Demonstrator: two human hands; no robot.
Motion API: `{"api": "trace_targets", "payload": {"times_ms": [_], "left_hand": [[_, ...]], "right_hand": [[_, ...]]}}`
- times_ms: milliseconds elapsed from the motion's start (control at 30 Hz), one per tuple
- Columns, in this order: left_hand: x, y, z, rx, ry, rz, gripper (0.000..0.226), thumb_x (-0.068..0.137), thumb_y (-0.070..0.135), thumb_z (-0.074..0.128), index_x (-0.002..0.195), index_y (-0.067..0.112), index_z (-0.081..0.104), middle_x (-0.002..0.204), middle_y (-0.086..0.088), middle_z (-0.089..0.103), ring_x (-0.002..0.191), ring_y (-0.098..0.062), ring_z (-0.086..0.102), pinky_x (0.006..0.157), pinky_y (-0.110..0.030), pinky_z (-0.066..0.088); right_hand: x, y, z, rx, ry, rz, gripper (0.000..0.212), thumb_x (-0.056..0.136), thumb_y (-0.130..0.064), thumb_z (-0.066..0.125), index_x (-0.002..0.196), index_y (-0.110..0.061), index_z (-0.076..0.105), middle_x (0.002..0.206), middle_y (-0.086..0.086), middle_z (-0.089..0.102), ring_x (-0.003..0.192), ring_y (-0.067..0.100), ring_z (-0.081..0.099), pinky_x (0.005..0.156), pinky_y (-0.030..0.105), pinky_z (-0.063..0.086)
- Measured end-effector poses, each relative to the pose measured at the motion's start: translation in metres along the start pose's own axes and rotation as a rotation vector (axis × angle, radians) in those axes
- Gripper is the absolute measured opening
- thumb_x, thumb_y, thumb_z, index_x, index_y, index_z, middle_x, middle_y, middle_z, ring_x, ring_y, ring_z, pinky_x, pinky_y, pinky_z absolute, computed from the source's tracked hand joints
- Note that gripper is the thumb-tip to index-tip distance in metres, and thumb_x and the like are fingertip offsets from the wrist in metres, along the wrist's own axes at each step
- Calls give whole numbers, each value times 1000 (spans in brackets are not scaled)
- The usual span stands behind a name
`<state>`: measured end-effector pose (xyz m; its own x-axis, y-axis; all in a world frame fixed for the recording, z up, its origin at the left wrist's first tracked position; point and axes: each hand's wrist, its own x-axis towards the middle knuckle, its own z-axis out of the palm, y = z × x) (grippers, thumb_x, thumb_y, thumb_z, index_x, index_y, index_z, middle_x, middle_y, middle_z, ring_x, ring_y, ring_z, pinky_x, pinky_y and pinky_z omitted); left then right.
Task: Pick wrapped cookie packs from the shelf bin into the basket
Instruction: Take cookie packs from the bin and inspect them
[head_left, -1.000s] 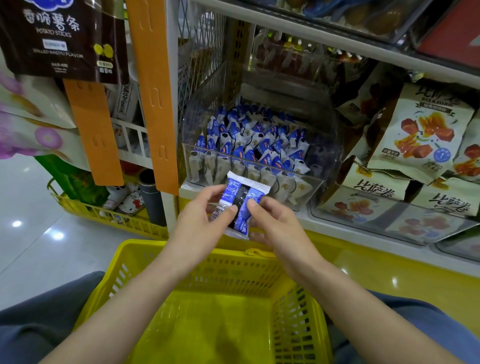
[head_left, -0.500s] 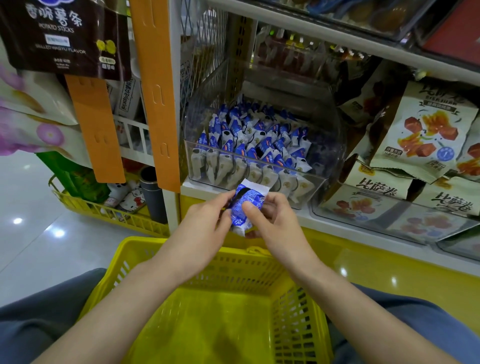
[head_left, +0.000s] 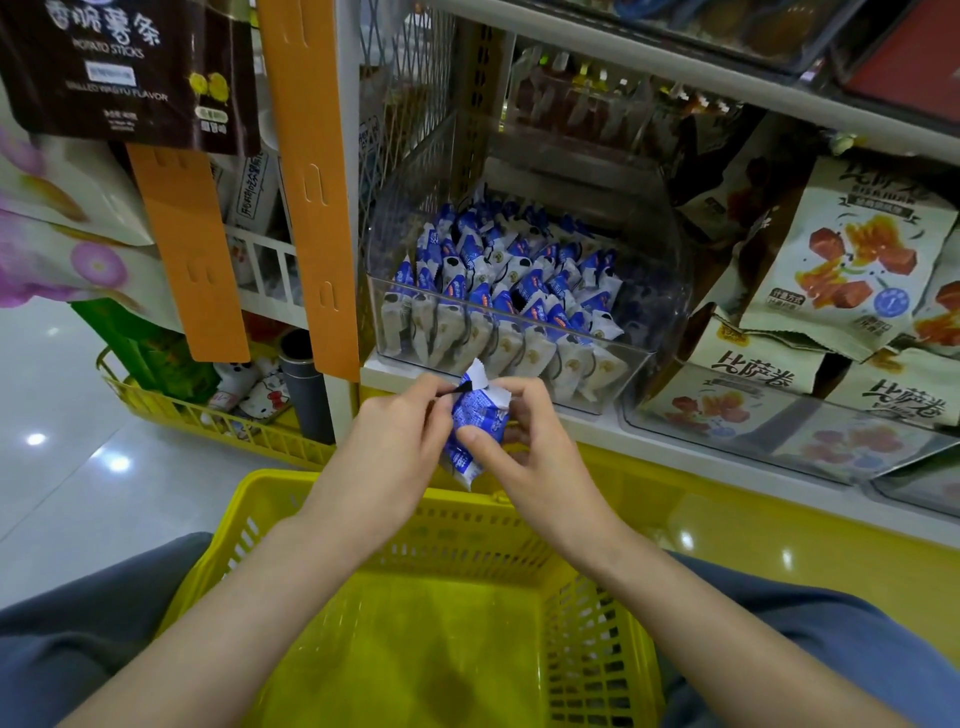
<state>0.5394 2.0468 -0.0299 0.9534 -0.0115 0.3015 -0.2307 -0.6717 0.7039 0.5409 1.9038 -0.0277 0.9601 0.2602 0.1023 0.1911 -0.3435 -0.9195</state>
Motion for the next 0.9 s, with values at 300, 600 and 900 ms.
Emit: {"api": "trace_targets", "payload": {"times_ms": [300, 600, 900], "left_hand": [[-2, 15, 2, -767, -261, -347, 44, 78, 56, 46, 109, 28, 59, 102, 4, 68, 91, -6, 65, 84, -31, 54], [1, 9, 7, -583, -147, -272, 17, 97, 20, 43, 100, 29, 57, 92, 2, 67, 90, -20, 63, 86, -39, 51], [8, 8, 3, -978, -285, -546, 22, 95, 24, 45, 101, 15, 64, 90, -7, 73, 77, -17, 67, 67, -28, 55]], "right_hand": [[3, 1, -4, -139, 113, -79, 56, 76, -28, 73, 119, -29, 38, 108, -20, 51, 89, -12, 53, 68, 7, 46], [11, -3, -10, -35, -24, 63, 21, 86, -24, 63, 103, -29, 53, 97, -13, 62, 83, -4, 57, 76, 16, 48], [8, -9, -15, -106, 130, -187, 6, 91, -20, 56, 87, -18, 59, 76, -8, 62, 67, 3, 55, 61, 20, 46]]}}
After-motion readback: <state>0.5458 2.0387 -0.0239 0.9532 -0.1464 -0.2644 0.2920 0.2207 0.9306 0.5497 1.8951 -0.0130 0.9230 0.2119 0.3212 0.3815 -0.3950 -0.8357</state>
